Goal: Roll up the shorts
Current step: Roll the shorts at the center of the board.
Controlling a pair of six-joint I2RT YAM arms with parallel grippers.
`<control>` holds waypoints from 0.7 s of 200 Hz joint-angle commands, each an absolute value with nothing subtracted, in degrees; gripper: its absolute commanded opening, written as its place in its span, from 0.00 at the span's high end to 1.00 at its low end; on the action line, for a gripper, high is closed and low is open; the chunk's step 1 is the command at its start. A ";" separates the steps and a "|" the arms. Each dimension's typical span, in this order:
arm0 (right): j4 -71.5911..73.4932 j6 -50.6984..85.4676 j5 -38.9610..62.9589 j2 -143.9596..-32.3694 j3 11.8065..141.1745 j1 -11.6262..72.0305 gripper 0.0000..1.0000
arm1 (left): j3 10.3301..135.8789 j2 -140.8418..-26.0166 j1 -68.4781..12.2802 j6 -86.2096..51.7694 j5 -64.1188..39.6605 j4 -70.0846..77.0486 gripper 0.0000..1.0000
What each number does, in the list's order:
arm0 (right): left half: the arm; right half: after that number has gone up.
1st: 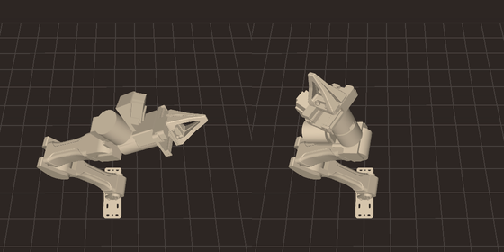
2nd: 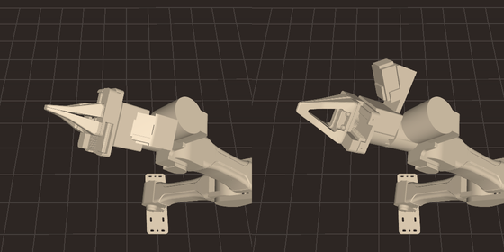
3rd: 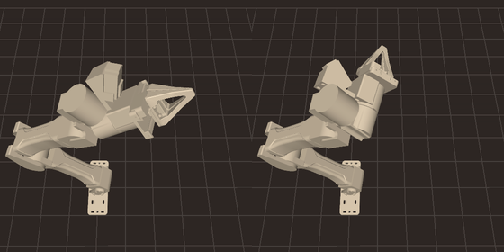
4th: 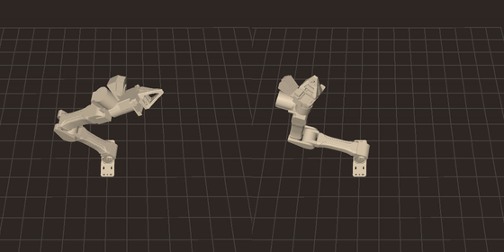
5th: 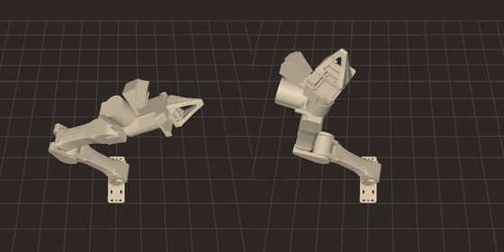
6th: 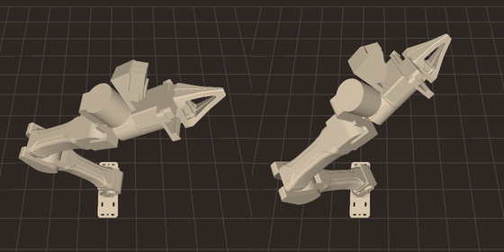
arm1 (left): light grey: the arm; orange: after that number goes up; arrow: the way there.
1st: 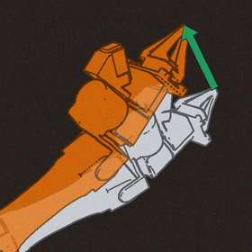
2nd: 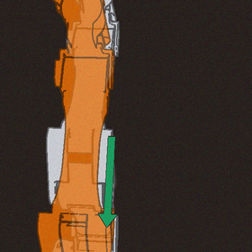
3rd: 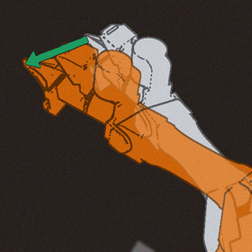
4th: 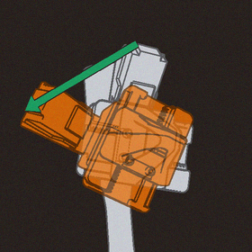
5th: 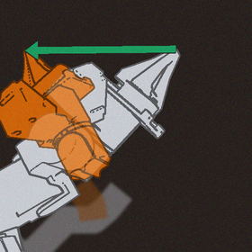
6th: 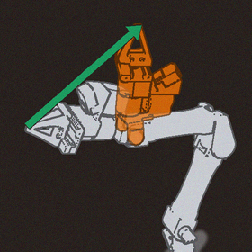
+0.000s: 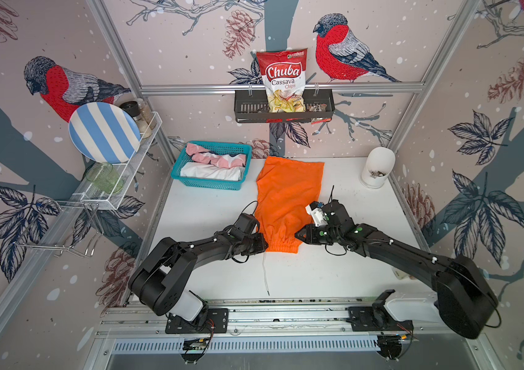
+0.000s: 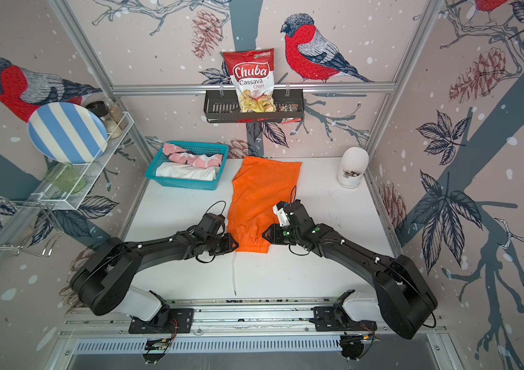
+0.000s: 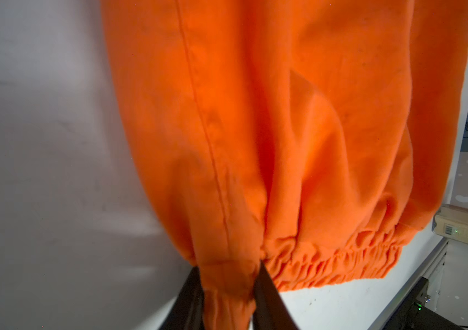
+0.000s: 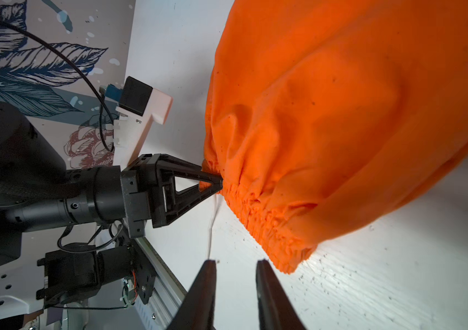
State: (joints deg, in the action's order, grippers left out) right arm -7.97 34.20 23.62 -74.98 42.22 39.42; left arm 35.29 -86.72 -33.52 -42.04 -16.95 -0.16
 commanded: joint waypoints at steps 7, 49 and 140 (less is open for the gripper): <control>-10.36 23.16 18.33 -74.52 43.42 42.30 0.56 | 35.49 -85.23 -33.05 -41.86 -17.67 -2.26 0.90; -6.61 3.02 -4.25 -76.58 45.03 55.59 0.39 | 39.10 -79.07 -32.22 -42.16 -17.38 -7.56 0.94; 34.04 -20.98 -38.41 -94.74 36.07 71.65 0.00 | 41.38 -74.41 -31.72 -43.63 -19.35 -10.72 0.94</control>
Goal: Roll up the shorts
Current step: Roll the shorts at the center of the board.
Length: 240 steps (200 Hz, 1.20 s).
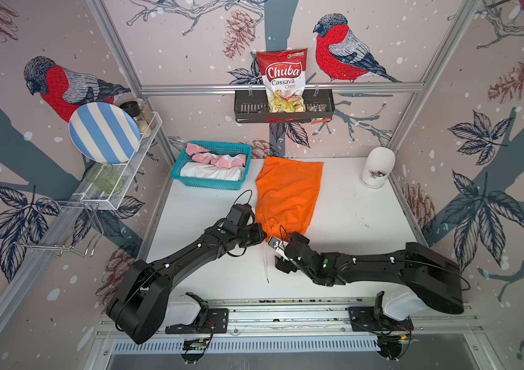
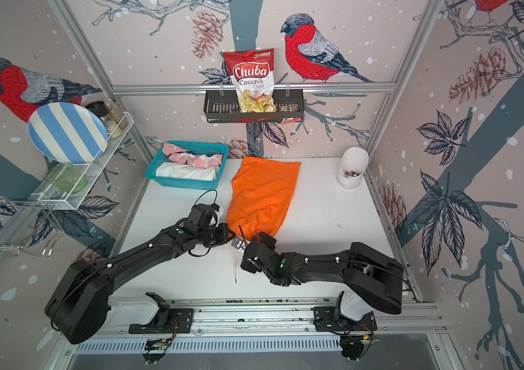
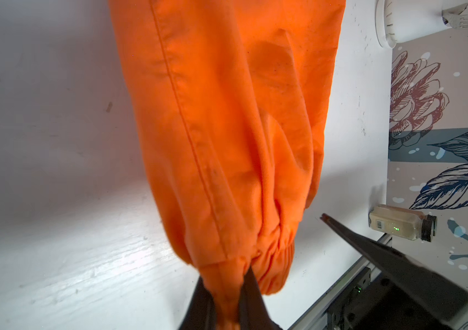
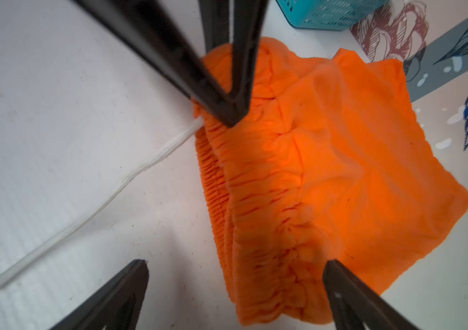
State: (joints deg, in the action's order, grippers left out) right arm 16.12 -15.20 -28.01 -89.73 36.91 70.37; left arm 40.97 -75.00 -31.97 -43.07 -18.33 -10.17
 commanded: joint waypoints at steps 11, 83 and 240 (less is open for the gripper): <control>39.31 -21.78 -40.75 -98.78 36.38 71.81 0.00 | 41.26 -74.18 -31.72 -43.79 -19.51 -10.72 0.93; 71.01 -36.41 -56.35 -113.50 33.23 69.58 0.00 | 39.23 -70.37 -30.70 -44.37 -19.06 -11.82 0.93; 65.68 -42.96 -47.02 -104.03 26.44 73.94 0.25 | 33.31 -68.83 -28.47 -45.13 -20.97 -8.95 0.92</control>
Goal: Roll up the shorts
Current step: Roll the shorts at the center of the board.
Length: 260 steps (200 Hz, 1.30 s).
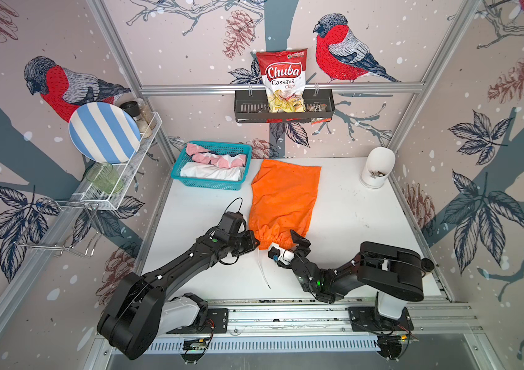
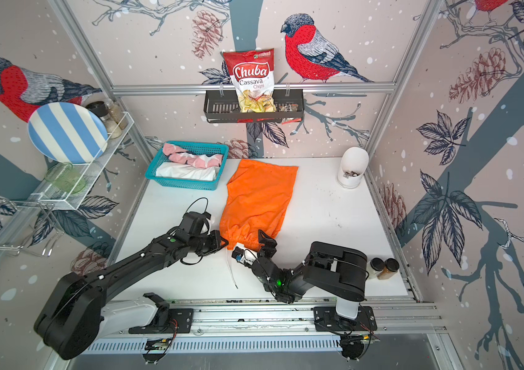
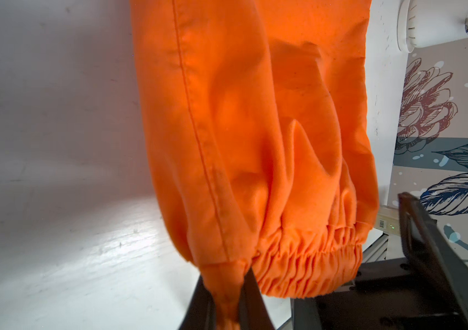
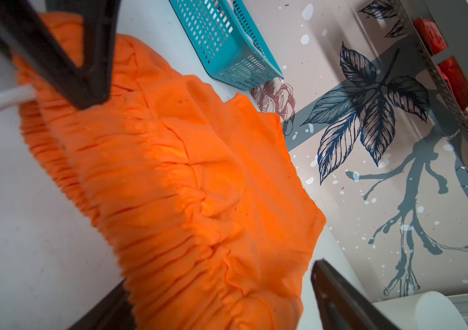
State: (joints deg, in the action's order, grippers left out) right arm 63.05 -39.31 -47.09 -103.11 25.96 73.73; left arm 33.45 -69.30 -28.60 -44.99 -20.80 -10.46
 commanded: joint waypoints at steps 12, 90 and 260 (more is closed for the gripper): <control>65.98 -43.97 -46.55 -104.11 26.67 74.18 0.39 | 33.16 -68.58 -28.45 -45.06 -20.96 -9.04 0.92; 52.25 -39.75 -42.44 -102.03 28.93 75.30 1.00 | 33.30 -68.01 -27.99 -44.45 -18.82 -10.62 0.73; 4.88 -9.13 -14.55 -94.76 41.64 75.81 1.00 | 41.03 -69.25 -29.51 -35.17 -18.69 -20.86 0.97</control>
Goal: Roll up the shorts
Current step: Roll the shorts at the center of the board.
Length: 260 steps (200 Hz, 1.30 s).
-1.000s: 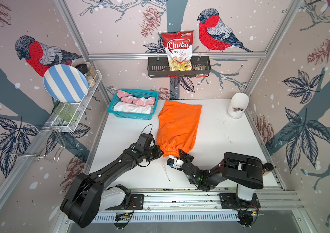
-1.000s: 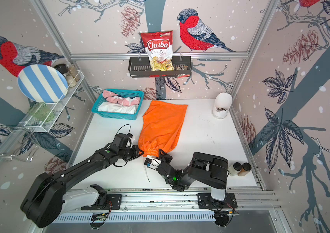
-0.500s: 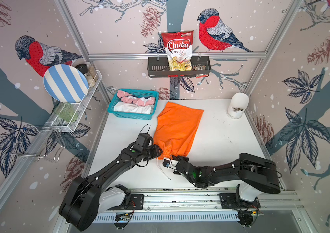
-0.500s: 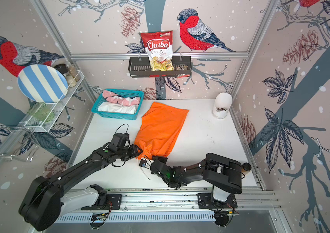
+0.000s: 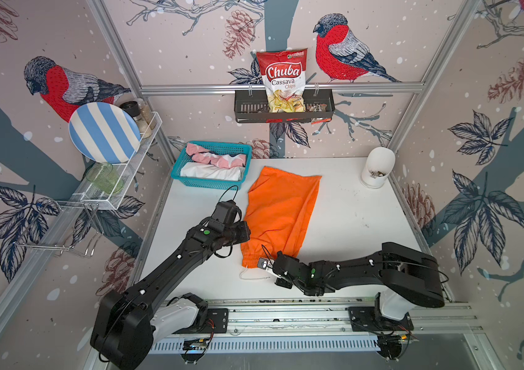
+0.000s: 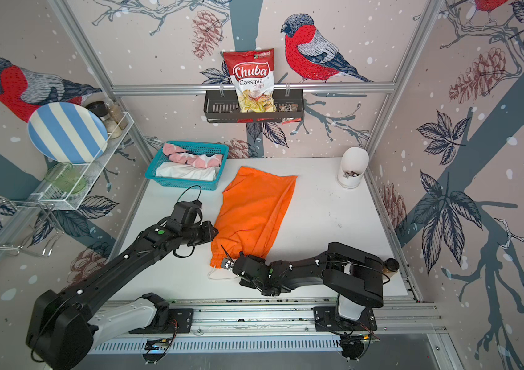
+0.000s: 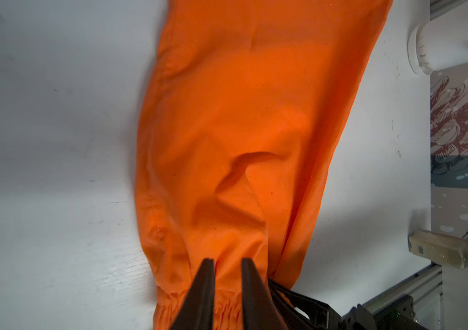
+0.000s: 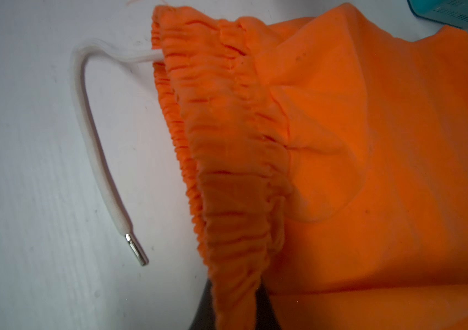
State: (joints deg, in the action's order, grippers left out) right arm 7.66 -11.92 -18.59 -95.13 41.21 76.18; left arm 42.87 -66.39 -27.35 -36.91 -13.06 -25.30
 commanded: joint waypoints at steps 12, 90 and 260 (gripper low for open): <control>4.53 -8.53 -13.05 -94.91 42.08 75.19 1.00 | 39.57 -70.96 -31.17 -34.65 -18.85 -18.86 1.00; 1.71 -0.35 13.65 -90.51 42.66 61.77 1.00 | 38.44 -83.88 -31.29 -31.30 -8.07 -20.83 0.91; -7.45 21.75 54.23 -112.38 57.50 38.34 0.97 | 46.01 -74.16 -31.47 -32.73 -16.87 -20.80 0.49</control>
